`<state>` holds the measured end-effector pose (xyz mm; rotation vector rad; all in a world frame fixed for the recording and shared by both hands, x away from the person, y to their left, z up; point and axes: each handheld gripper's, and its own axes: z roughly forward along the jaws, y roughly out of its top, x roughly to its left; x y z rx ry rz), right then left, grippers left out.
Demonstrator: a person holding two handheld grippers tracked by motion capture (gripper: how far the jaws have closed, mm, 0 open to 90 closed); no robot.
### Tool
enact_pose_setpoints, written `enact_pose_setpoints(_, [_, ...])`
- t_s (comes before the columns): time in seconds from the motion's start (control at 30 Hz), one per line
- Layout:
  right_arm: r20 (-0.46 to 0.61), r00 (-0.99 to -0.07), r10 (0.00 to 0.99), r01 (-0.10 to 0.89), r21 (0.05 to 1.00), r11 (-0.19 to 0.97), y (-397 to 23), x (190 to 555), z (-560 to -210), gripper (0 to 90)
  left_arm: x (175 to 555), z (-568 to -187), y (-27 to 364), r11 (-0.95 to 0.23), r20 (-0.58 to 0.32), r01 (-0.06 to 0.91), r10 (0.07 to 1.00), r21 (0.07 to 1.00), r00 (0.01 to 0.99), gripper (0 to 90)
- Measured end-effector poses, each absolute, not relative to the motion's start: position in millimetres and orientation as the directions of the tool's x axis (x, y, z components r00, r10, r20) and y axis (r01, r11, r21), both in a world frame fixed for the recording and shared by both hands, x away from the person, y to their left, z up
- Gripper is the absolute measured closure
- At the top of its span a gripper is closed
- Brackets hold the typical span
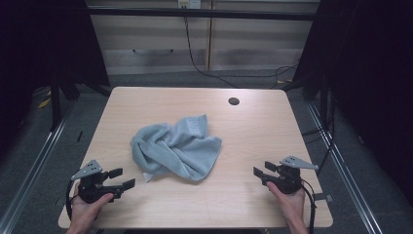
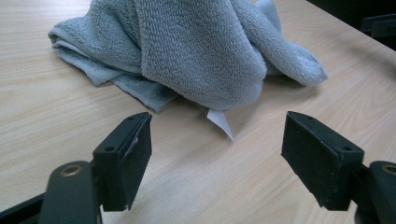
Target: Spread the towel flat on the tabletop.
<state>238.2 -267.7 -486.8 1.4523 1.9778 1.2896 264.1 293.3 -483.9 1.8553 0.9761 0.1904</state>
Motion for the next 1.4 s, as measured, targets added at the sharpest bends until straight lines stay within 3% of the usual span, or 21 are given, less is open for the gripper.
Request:
enact_pose_setpoints(0.43, [0.213, -0.542, 0.813, 0.550, 0.821, 0.152, -236, 236, -479, 45.7, 258, -478, 290, -0.213, -0.255, 0.524, 0.688, 0.824, 0.680, 29.3])
enact_pose_setpoints(0.57, [0.210, -0.586, 0.782, 0.549, 0.813, 0.193, -217, 241, -476, 48.4, 258, -467, 286, -0.220, -0.226, 0.495, 0.688, 0.841, 0.690, 35.3])
enact_pose_setpoints(0.8, [0.179, -0.661, 0.729, 0.515, 0.814, 0.268, -176, 271, -464, 48.5, 288, -447, 275, -0.198, -0.201, 0.458, 0.702, 0.867, 0.684, 46.8])
enact_pose_setpoints(0.9, [0.190, -0.701, 0.688, 0.505, 0.813, 0.290, -154, 287, -459, 42.9, 305, -442, 268, -0.228, -0.158, 0.445, 0.720, 0.866, 0.676, 48.8])
enact_pose_setpoints(1.17, [0.224, -0.779, 0.585, 0.496, 0.791, 0.358, -96, 309, -482, 30.1, 325, -477, 256, -0.237, -0.199, 0.531, 0.744, 0.814, 0.638, 34.4])
enact_pose_setpoints(1.4, [0.216, -0.795, 0.566, 0.499, 0.765, 0.408, -79, 306, -498, 23.0, 319, -481, 264, -0.197, -0.238, 0.551, 0.748, 0.811, 0.619, 32.4])
